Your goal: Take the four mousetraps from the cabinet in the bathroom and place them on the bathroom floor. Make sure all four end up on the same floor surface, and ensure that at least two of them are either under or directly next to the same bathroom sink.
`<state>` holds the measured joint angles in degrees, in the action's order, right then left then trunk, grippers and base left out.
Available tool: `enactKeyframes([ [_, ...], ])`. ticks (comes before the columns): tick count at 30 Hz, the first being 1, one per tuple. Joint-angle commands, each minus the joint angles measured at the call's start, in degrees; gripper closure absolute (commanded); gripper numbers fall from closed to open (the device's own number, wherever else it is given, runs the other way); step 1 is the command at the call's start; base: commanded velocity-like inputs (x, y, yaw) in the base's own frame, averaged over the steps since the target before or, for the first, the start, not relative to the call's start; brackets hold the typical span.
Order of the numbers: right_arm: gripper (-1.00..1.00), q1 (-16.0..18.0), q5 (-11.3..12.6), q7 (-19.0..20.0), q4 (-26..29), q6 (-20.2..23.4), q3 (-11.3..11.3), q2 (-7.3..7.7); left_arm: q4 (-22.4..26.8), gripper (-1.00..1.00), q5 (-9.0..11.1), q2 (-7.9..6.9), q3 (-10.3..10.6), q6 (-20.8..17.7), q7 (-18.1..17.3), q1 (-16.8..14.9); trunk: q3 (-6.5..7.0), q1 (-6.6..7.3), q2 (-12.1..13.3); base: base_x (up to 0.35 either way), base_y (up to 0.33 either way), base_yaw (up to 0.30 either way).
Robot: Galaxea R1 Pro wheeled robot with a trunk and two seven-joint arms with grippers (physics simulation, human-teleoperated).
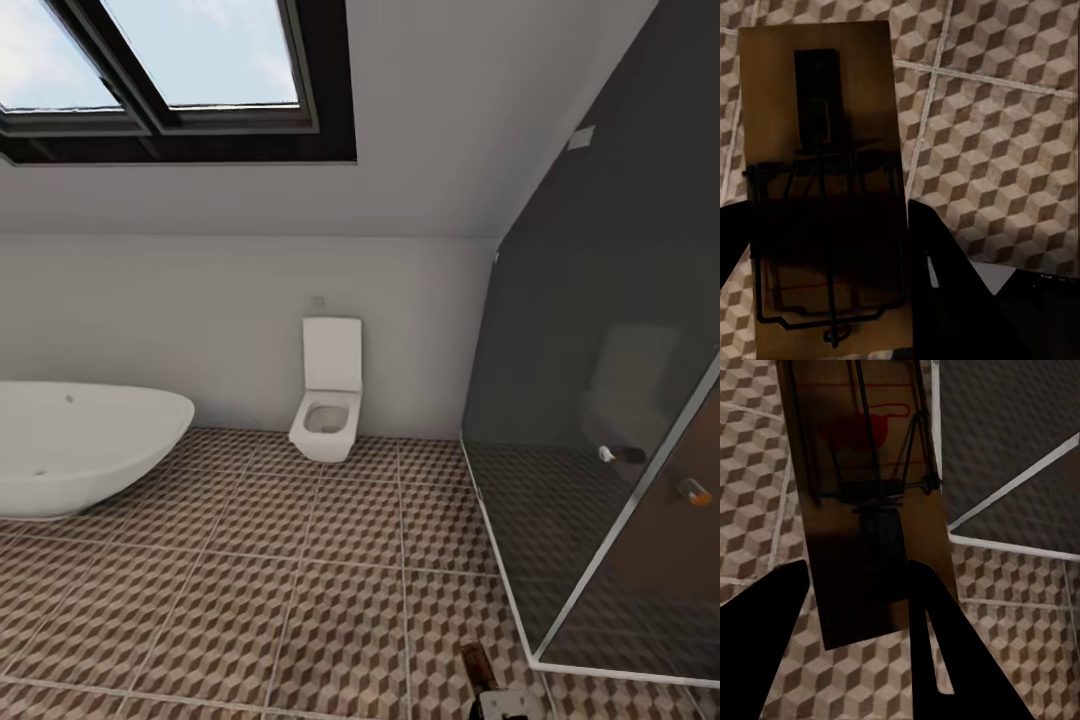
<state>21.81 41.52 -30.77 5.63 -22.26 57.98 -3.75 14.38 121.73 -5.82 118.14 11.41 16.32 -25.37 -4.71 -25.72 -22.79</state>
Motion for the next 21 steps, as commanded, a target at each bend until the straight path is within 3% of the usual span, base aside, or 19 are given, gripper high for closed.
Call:
enactKeyframes([
  [1, 1.00, 0.4, 0.9, 0.1, 0.0, 0.1, 0.2, 0.09, 0.0, 1.00, 0.3, 0.28, 0.5, 0.1, 0.3, -0.4, -0.13, -0.07, -0.1, 0.319, 0.162, 0.000],
  [5, 1.00, 1.7, 1.9, 1.4, 0.0, 1.4, -1.1, 0.23, -1.3, 1.00, 0.4, 1.57, 0.4, -1.0, 0.4, -1.7, -0.13, -0.07, -0.1, 0.317, 0.167, 0.000],
  [6, 1.00, 21.5, 1.9, 2.0, 0.0, 34.7, -9.4, 0.23, -9.0, 1.00, 0.5, 3.07, 0.4, -23.7, 0.4, -25.1, -0.13, -0.07, -0.1, 0.311, 0.177, 0.000],
  [11, 1.00, 28.1, 2.2, 3.0, 0.0, 39.9, -10.0, 0.58, -9.0, 1.00, 0.5, 4.96, 0.4, -24.7, 0.5, -31.4, -0.13, -0.07, -0.1, 0.308, 0.182, 0.000],
  [15, 1.00, 32.4, 2.2, 6.4, 0.4, 46.5, -10.3, 1.78, -9.0, 1.00, 0.5, 6.72, 0.4, -25.8, 0.5, -36.8, -0.13, -0.07, -0.1, 0.307, 0.180, 0.000],
  [21, 1.00, 33.8, 2.2, 7.9, 0.5, 48.0, -10.2, 2.68, -8.9, 1.00, 0.5, 8.31, 0.3, -27.8, 0.5, -39.6, -0.13, -0.07, -0.1, 0.319, 0.125, 0.000],
])
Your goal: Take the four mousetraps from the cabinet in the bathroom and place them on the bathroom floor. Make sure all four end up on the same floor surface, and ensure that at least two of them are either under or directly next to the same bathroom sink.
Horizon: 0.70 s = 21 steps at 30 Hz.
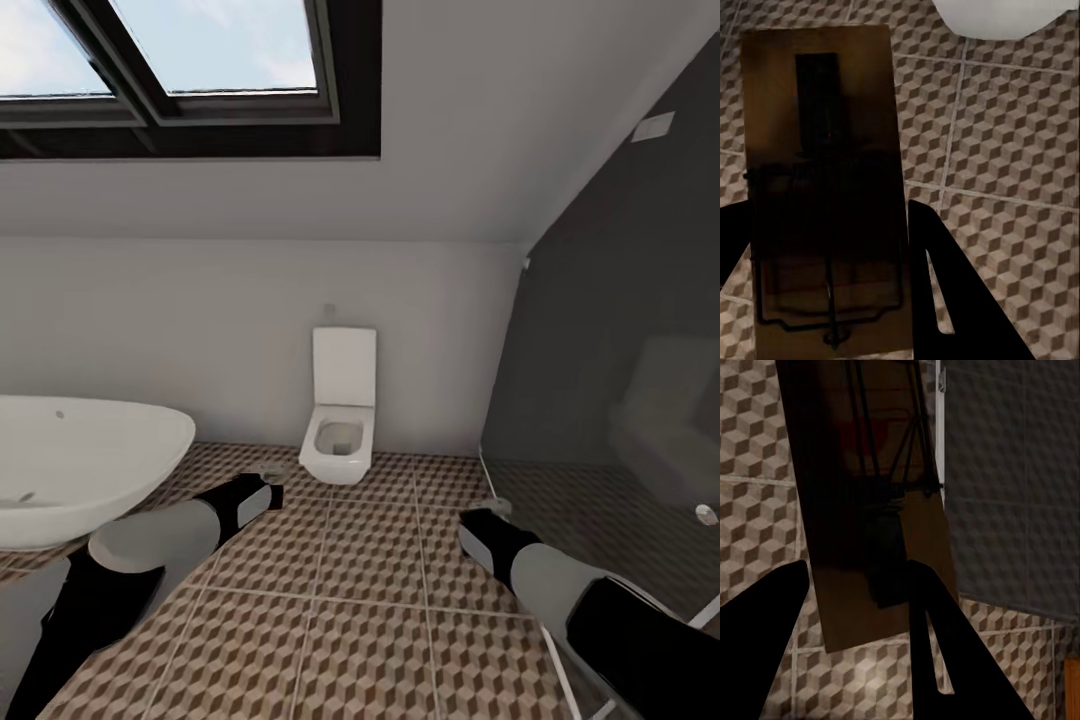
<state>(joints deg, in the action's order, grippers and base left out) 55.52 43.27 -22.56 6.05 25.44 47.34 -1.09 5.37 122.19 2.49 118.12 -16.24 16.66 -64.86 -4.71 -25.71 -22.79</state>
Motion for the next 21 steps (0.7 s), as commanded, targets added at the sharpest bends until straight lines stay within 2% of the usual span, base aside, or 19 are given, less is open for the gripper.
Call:
enactKeyframes([
  [1, 1.00, 0.0, 0.5, 0.0, 0.1, 0.3, 0.5, 0.10, 0.2, 1.00, 0.1, 0.44, 0.3, -0.3, 0.2, -0.2, -0.13, -0.07, -0.1, 0.325, 0.089, 0.000],
  [4, 1.00, 0.0, 0.4, 1.2, 0.1, 0.3, 0.6, 0.22, 0.3, 1.00, 0.1, 0.71, 0.3, -0.3, 0.2, -0.3, -0.13, -0.07, -0.1, 0.327, 0.047, 0.000],
  [15, 1.00, -0.2, 0.1, 2.1, 0.1, 0.1, 0.9, -0.12, 0.1, 1.00, 0.3, -0.16, 0.3, 0.2, 0.5, 0.0, -0.13, -0.07, -0.1, 0.328, 0.061, 0.000],
  [21, 1.00, -0.2, -0.2, 2.2, -0.1, -6.4, 1.0, -0.39, 0.0, 1.00, 0.2, -0.60, 0.3, 0.3, 0.5, 0.1, -0.13, -0.07, -0.1, 0.329, 0.117, 0.000],
])
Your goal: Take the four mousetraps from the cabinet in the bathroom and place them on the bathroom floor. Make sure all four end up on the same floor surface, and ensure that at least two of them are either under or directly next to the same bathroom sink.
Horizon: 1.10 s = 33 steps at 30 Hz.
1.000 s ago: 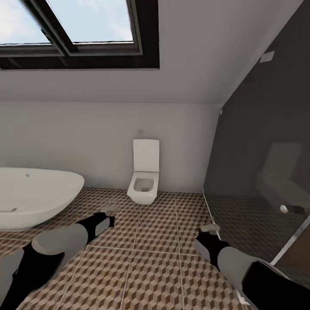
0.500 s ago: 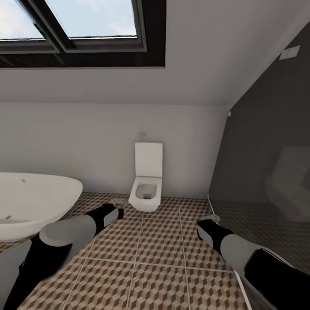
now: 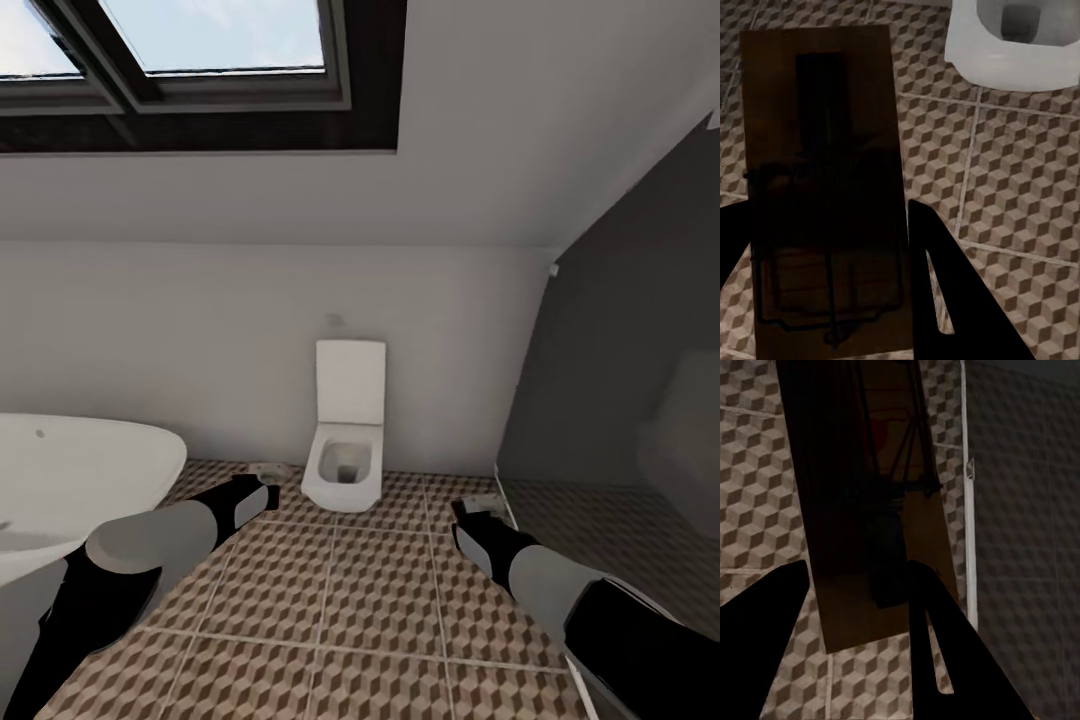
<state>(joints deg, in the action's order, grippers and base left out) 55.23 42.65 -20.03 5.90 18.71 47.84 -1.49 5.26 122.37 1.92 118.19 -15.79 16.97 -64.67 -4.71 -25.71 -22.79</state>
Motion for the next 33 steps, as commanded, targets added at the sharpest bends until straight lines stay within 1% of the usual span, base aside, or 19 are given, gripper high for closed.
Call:
enactKeyframes([
  [1, 1.00, 0.1, 0.4, -0.3, 0.1, 0.0, 0.5, -0.01, 0.1, 1.00, 0.1, -0.17, 0.3, -0.2, 0.2, -0.1, -0.13, -0.07, -0.1, 0.328, 0.119, 0.000],
  [8, 1.00, 0.1, 0.3, -0.3, 0.2, -1.1, 0.6, 0.03, 0.2, 1.00, 0.1, -1.36, 0.3, 0.0, 0.2, -0.1, -0.13, -0.07, -0.1, 0.328, 0.119, 0.000],
  [15, 1.00, 0.1, 0.3, -0.3, 0.2, -1.1, 0.6, 0.19, 0.2, 1.00, 0.1, -1.65, 0.3, -0.1, 0.2, 0.0, -0.13, -0.07, -0.1, 0.329, 0.119, 0.000],
  [20, 1.00, 0.1, 0.8, -0.3, -0.2, -0.9, 0.6, 0.33, 0.5, 1.00, 0.1, -1.92, 0.3, -0.4, -0.2, 0.0, -0.13, -0.07, -0.1, 0.329, 0.119, 0.000],
  [23, 1.00, 0.1, 1.1, -0.4, -0.5, -0.9, 0.4, 0.33, 0.7, 1.00, 0.0, -1.71, 0.3, -0.7, -0.2, 0.0, -0.13, -0.07, -0.1, 0.329, 0.109, 0.000],
  [28, 1.00, 0.0, 1.2, -0.3, -1.2, -0.9, 0.3, 0.12, 0.8, 1.00, 0.1, -1.95, 0.3, -0.9, -0.2, 0.1, -0.13, -0.07, -0.1, 0.329, 0.037, 0.000],
  [33, 1.00, 0.0, 1.0, -0.2, -1.5, -1.0, 0.4, 0.33, 0.8, 1.00, 0.0, -2.05, 0.3, -0.7, -0.3, 0.4, -0.13, -0.07, -0.1, 0.336, 0.002, 0.000],
])
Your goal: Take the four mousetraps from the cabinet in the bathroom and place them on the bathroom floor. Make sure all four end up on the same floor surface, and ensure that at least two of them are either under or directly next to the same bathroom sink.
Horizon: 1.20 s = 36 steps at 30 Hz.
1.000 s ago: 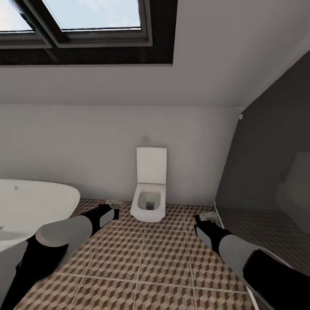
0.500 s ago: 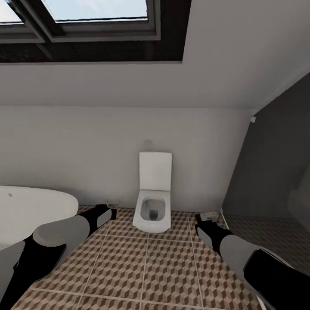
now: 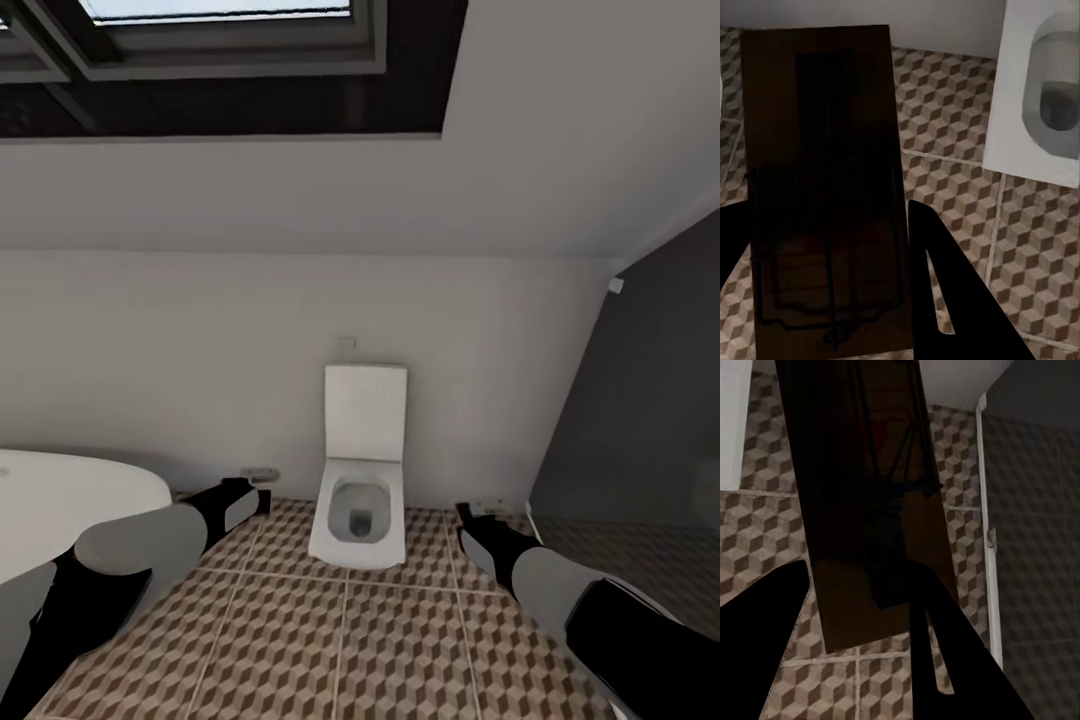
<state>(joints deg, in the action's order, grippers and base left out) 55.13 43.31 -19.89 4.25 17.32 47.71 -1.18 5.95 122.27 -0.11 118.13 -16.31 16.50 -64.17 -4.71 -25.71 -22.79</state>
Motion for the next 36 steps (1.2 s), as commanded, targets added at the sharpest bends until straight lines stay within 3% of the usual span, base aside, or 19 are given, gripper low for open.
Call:
enactKeyframes([
  [1, 1.00, 0.0, 0.2, 0.0, 0.3, 0.3, 0.5, -0.04, 0.1, 1.00, 0.2, -0.03, 0.3, -0.1, 0.2, 0.0, -0.13, -0.07, -0.1, 0.338, 0.000, 0.000],
  [9, 1.00, 0.0, -0.3, 4.7, 0.5, 0.2, 0.7, -0.30, 0.1, 1.00, 0.1, -0.72, 0.3, 0.3, 0.2, 0.3, -0.13, -0.07, -0.1, 0.339, 0.000, -0.001],
  [31, 1.00, 0.0, -0.4, 4.9, 0.4, 0.1, 0.7, 0.04, 0.3, 1.00, 0.2, -1.11, 0.3, 0.7, 0.2, 1.1, -0.34, -0.07, -0.1, 0.323, 0.010, -0.053],
  [36, 1.00, 0.0, -0.4, 4.9, 0.4, -0.4, 0.7, 0.12, 0.5, 1.00, 0.2, -1.18, 0.4, 4.4, 0.1, 3.2, -0.34, -0.07, -0.1, 0.026, 0.005, 0.000],
])
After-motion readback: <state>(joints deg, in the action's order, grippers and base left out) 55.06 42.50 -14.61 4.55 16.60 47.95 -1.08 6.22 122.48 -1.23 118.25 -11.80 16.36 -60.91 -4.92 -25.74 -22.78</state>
